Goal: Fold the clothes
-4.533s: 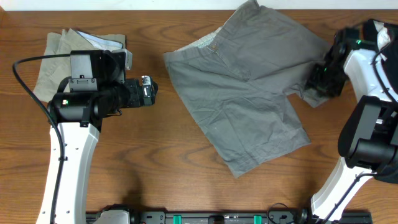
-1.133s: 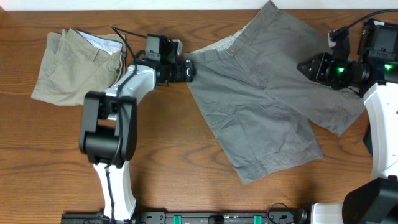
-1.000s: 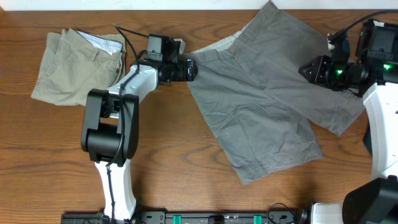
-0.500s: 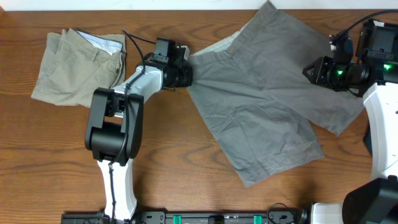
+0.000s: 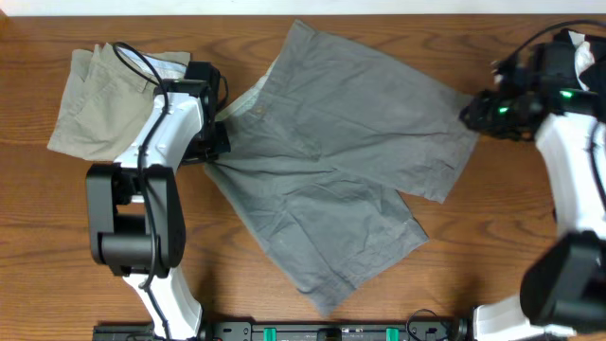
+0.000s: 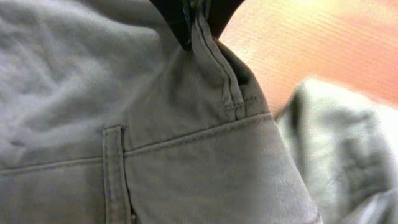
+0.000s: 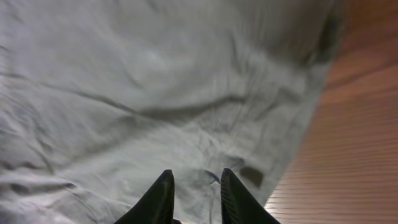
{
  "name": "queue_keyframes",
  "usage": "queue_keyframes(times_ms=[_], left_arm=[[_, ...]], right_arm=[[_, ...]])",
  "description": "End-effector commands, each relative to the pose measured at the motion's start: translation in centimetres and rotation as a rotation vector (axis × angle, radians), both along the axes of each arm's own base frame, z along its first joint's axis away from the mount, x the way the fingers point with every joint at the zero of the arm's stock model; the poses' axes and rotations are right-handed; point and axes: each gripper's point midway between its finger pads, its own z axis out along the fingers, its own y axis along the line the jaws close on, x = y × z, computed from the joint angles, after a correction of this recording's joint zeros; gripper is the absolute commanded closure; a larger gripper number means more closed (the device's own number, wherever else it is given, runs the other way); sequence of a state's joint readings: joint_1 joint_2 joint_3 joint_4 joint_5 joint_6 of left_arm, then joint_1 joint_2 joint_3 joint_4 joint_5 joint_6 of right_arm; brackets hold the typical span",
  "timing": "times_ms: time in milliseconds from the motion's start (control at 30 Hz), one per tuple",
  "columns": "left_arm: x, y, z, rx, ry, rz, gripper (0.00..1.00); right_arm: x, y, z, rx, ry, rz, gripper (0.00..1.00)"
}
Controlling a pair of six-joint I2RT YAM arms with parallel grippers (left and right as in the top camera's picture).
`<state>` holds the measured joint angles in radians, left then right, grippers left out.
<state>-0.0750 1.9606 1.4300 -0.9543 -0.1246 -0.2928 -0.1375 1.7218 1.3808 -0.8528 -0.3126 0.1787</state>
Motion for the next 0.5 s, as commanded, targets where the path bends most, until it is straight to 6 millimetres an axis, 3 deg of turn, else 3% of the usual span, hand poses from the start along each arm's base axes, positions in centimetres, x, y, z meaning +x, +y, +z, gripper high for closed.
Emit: queue_keyframes(times_ms=[0,67,100,167,233,333,467], left_arm=[[-0.5,1.2,1.3,0.078,-0.017,0.029,0.94],[-0.6,1.2,1.5,0.079,-0.016,0.028,0.93],[-0.7,1.2,1.6,0.079,-0.015,0.028,0.88],[-0.9,1.3,1.7,0.088,-0.009,0.028,0.60],[-1.2,1.7,1.9,0.107,0.003,0.027,0.45],[-1.6,1.8,2.0,0.115,0.021,0.004,0.35],[-1.8,1.8,2.3,0.115,0.027,-0.008,0.30]], right_arm=[[-0.8,1.9,-4.7,0.009,0.134,0.022,0.78],[-0.9,1.8,-6.9,-0.017,0.195,-0.010,0.86],[-0.8,1.4,-8.2,-0.040,0.223,-0.045,0.91],[-0.7,0.1,-10.9,-0.092,0.275,-0.119,0.97],[-0.6,-0.6,-12.5,-0.110,0.304,-0.165,0.99],[-0.3,-1.5,-14.8,-0.119,0.322,-0.188,0.99],[0.4,-3.2,-17.0,-0.168,0.315,-0.221,0.99]])
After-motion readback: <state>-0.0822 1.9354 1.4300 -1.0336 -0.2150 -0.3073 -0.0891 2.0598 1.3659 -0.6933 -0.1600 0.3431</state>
